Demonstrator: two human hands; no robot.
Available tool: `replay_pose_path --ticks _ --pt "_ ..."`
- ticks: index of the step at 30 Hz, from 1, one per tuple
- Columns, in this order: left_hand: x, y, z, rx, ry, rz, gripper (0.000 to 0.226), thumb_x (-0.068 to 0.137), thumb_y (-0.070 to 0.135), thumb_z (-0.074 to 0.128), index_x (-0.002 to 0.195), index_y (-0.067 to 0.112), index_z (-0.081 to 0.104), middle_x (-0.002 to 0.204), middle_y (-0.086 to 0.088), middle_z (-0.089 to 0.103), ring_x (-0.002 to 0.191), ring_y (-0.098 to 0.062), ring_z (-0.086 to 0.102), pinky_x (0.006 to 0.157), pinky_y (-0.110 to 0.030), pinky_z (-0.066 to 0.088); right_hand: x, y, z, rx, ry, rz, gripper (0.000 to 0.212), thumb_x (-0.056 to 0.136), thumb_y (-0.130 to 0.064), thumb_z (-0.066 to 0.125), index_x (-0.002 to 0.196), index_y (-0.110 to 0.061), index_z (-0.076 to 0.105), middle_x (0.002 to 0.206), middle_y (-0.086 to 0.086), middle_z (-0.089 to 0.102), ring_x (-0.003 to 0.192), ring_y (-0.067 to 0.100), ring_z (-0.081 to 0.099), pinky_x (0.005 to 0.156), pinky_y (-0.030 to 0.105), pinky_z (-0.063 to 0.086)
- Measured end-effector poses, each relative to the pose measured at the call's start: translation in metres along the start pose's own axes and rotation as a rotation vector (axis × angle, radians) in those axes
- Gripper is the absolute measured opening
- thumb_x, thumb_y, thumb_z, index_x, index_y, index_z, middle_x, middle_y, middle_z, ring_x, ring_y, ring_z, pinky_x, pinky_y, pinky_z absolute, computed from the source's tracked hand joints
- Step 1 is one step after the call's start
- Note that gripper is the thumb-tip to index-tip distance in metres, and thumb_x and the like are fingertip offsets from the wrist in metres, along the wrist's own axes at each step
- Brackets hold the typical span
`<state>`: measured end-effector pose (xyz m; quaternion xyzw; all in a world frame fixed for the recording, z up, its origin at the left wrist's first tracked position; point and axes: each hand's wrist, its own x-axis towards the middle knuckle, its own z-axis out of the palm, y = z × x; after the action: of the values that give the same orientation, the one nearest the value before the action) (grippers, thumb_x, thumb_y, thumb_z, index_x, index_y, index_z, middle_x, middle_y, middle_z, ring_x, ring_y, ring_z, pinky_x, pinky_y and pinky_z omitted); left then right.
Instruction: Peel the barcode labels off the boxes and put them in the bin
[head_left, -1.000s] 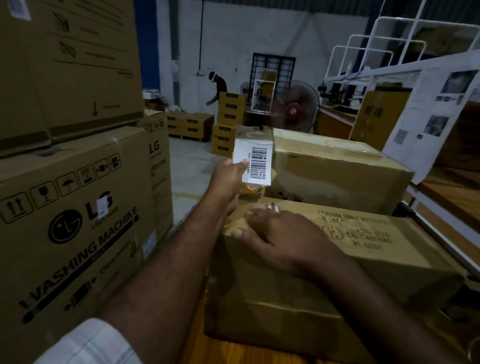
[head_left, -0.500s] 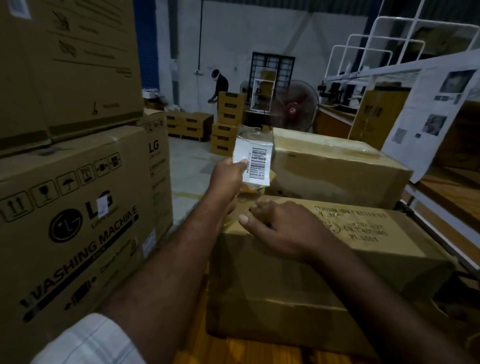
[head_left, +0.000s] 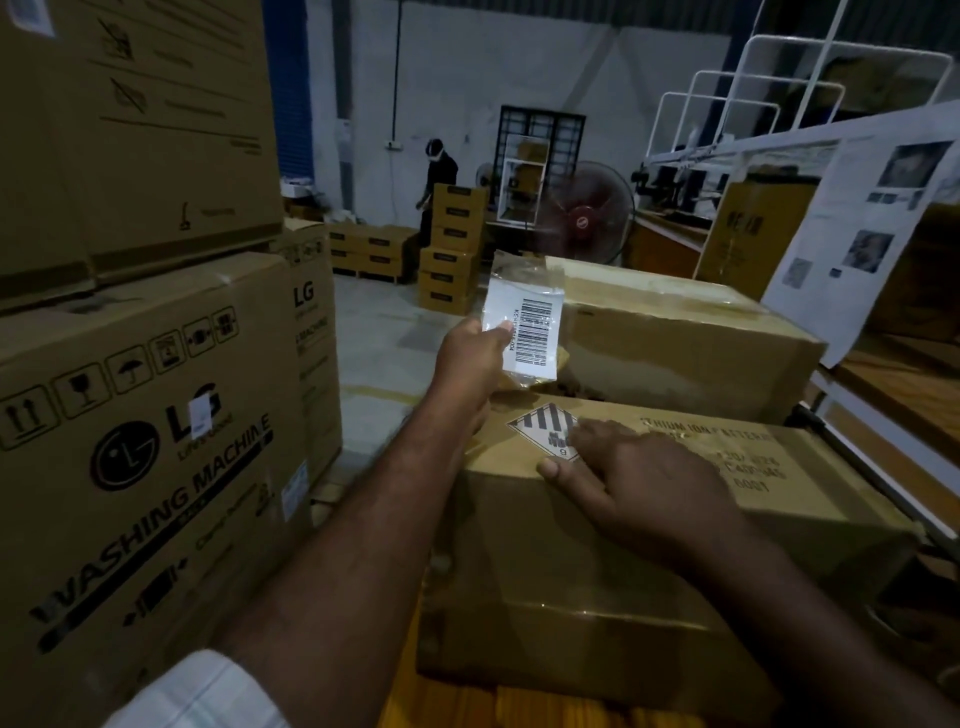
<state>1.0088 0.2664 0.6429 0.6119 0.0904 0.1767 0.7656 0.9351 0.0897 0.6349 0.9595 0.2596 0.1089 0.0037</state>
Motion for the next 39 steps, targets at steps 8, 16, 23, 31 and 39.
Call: replay_pose_path --ticks 8,16,23,31,39 --pt "0.002 0.001 -0.005 0.019 0.025 0.043 0.012 0.1 0.017 0.053 0.108 0.013 0.062 0.091 -0.004 0.071 0.078 -0.017 0.069 0.057 -0.024 0.056 0.049 -0.037 0.019 0.134 0.045 -0.164 0.076 0.085 -0.08 0.022 0.11 -0.02 0.062 0.113 0.003 0.066 0.087 0.016 0.056 0.069 0.03 0.038" --pt "0.003 -0.003 0.004 -0.033 0.019 0.005 0.019 0.1 0.018 0.053 0.116 0.013 0.062 0.098 -0.006 0.073 0.079 -0.021 0.073 0.052 -0.026 0.056 -0.025 -0.016 0.0 0.195 -0.01 -0.183 0.089 0.077 -0.085 0.015 0.141 -0.033 0.048 0.15 -0.012 0.045 0.137 0.006 0.041 0.108 0.026 0.035" --pt "0.001 0.0 0.001 -0.068 -0.012 -0.013 0.017 0.101 0.018 0.052 0.113 0.011 0.061 0.094 -0.005 0.073 0.08 -0.019 0.071 0.051 -0.022 0.055 0.014 -0.005 0.008 0.037 0.019 0.035 0.079 0.086 -0.08 0.02 0.129 -0.025 0.055 0.136 -0.001 0.058 0.113 0.02 0.058 0.08 0.031 0.045" --pt "0.006 -0.001 -0.005 -0.067 0.023 -0.026 0.017 0.1 0.021 0.054 0.112 0.013 0.063 0.097 -0.006 0.074 0.084 -0.022 0.073 0.063 -0.031 0.059 0.003 -0.03 0.021 0.142 0.151 -0.254 0.045 0.096 -0.047 0.048 0.134 -0.024 0.055 0.142 -0.002 0.055 0.132 0.018 0.05 0.105 0.029 0.038" --pt "0.002 0.001 0.0 -0.137 -0.002 -0.046 0.013 0.101 0.02 0.053 0.109 0.015 0.062 0.096 -0.007 0.074 0.083 -0.024 0.072 0.062 -0.035 0.06 -0.026 0.004 0.042 -0.021 0.148 0.024 0.09 0.073 -0.071 0.062 0.148 -0.038 0.024 0.158 -0.011 0.028 0.146 0.015 0.026 0.117 0.049 0.02"
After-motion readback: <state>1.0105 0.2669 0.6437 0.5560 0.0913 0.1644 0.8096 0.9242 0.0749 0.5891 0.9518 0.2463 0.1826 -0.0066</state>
